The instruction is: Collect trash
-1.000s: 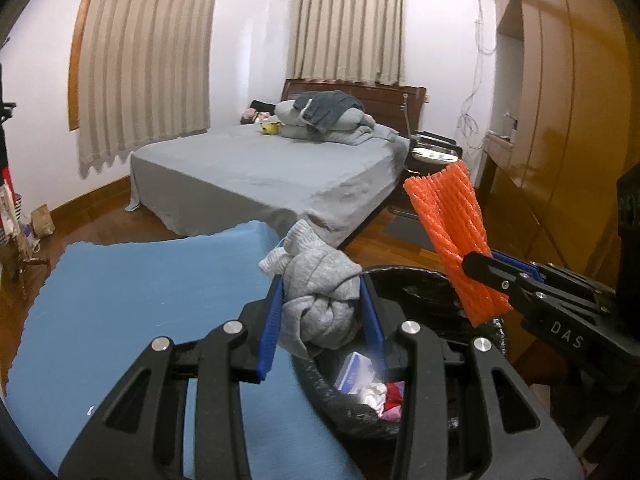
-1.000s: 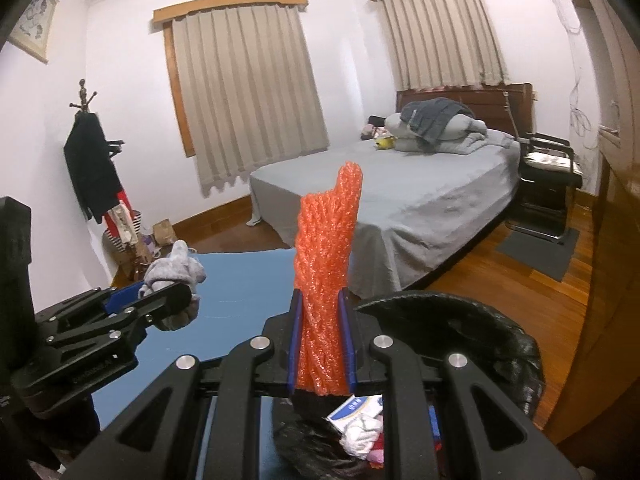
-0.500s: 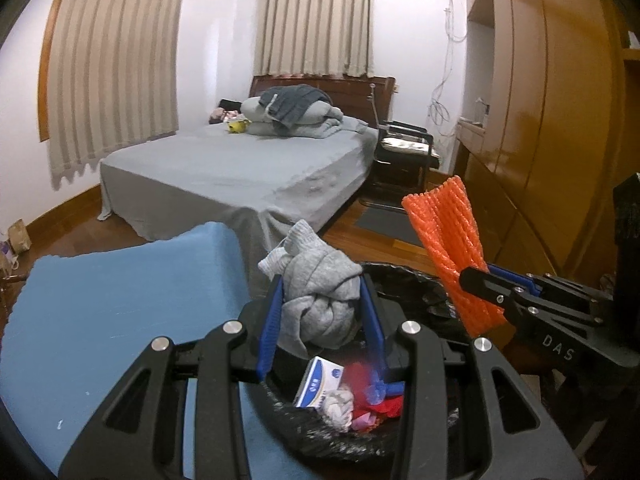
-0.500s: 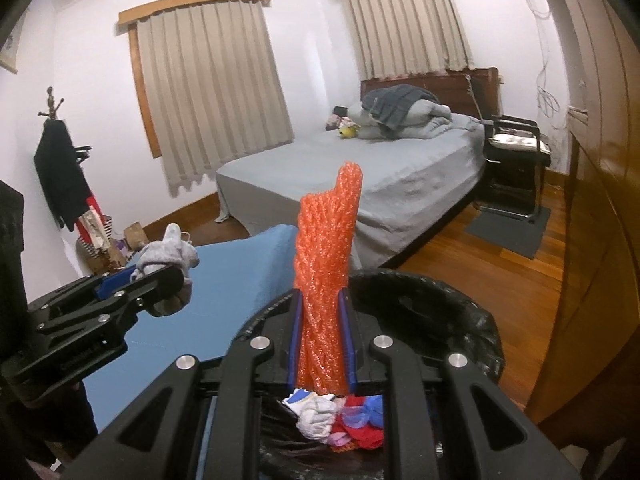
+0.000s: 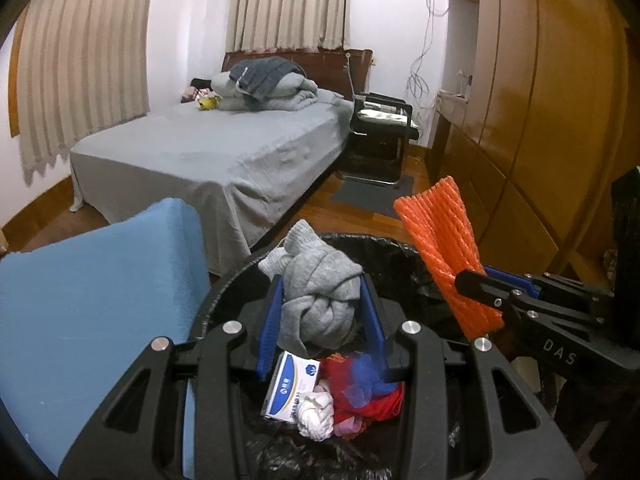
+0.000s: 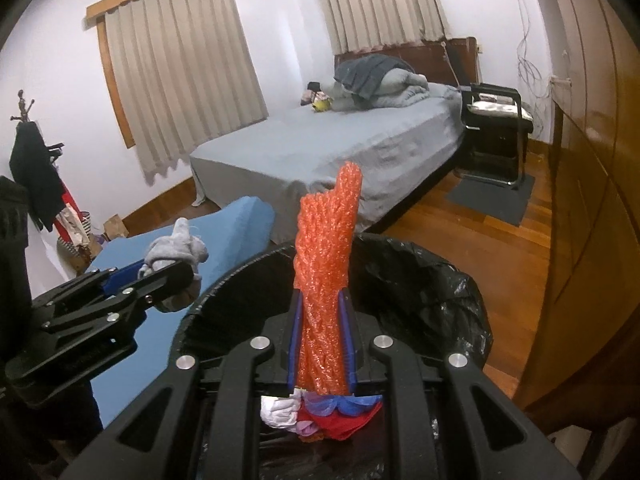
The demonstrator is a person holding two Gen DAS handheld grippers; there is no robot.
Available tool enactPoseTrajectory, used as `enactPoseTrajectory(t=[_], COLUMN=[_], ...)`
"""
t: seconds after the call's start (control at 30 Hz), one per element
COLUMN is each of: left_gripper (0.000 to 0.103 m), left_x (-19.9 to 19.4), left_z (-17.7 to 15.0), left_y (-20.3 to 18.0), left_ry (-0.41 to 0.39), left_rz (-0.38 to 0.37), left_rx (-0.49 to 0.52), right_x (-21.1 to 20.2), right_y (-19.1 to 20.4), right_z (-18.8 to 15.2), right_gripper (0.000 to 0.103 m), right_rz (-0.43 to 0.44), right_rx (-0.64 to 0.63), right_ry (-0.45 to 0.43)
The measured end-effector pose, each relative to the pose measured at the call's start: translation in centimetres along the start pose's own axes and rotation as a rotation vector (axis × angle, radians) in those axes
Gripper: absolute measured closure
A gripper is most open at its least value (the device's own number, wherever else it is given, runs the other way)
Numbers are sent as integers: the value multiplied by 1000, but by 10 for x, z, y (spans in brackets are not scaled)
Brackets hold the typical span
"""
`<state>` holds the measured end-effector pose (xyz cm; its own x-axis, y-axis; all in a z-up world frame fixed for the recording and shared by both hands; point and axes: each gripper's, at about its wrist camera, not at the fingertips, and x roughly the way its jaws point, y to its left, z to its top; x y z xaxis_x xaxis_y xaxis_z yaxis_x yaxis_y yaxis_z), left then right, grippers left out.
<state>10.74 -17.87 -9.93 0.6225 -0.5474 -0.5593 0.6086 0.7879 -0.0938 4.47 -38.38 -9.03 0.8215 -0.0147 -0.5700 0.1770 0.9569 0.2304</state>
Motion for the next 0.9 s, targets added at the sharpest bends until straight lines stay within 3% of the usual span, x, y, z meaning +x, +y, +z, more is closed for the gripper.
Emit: enactPoseTrajectory(t=[0.1, 0.3, 0.37, 0.43, 0.5, 0.57, 0.7, 0.9], left_gripper=[64, 50, 45, 36, 36, 33, 21, 12], left_x=[12, 29, 28, 25, 24, 19, -2, -36], left_z=[-1, -2, -1, -1, 0, 3, 8, 10], left_y=[0, 5, 8, 13, 16, 21, 37, 52], left_ry=[14, 34, 28, 15, 15, 8, -27, -50], left_rz=[-27, -77, -83, -86, -75, -60, 3, 98], left_rx=[-4, -9, -15, -20, -19, -31, -59, -60], right_x=[11, 29, 31, 31, 28, 26, 19, 0], right_y=[-6, -16, -20, -22, -22, -21, -15, 7], right_z=[-2, -8, -10, -11, -11, -11, -8, -3], right_gripper=[78, 72, 63, 47, 41, 26, 10, 6], right_rz=[-6, -35, -45, -58, -66, -74, -80, -35], right_rx=[6, 13, 17, 18, 17, 18, 17, -6], right_ry=[19, 58, 60, 56, 54, 47, 34, 23])
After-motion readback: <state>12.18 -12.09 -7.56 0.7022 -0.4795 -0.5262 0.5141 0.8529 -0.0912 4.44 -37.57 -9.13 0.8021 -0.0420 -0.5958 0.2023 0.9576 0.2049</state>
